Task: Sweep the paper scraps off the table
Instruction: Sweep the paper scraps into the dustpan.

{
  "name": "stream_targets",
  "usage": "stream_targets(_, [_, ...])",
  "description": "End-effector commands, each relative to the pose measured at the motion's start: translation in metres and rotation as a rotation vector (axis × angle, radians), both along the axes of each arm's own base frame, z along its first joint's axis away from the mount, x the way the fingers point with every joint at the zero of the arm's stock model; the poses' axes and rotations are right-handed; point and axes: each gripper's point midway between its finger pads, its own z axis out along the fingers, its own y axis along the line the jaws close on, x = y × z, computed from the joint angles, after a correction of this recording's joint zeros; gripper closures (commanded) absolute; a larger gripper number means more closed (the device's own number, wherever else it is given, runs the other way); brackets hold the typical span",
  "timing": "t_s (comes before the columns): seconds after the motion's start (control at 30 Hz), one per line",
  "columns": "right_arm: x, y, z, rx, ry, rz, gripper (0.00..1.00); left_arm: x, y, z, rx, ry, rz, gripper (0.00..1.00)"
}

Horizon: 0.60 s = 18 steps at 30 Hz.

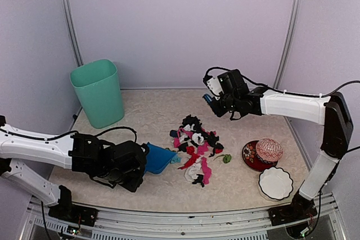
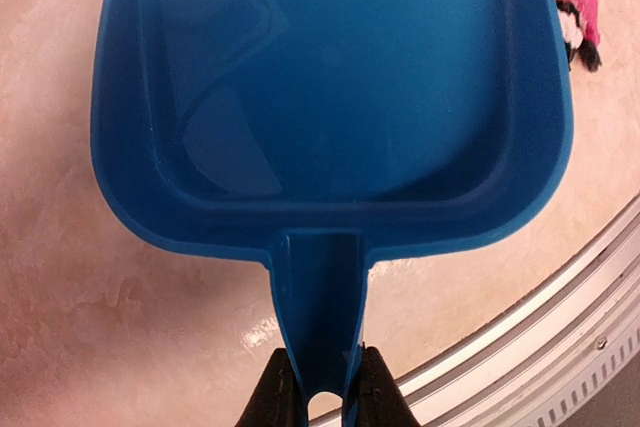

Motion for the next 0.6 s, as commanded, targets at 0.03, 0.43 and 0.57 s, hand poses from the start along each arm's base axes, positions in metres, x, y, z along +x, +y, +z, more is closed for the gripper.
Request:
stream_targets(0.03, [0.026,0.013,-0.008,-0.204,-0.084,0.125,1.0,-0.019,0.008,-0.019,0.082,0.082,-0.035,1.0])
stream_targets(0.43, [0.035,0.054,-0.076,-0.439,-0.012,0.3,1.0,-0.011,0.002,-0.046,0.21,0.142,-0.11,1.0])
stream_targets(0.57, [0.018,0.066,-0.094,-0.465,0.015,0.359,1.0,-0.004,-0.003,-0.05,0.215,0.156,-0.122,1.0])
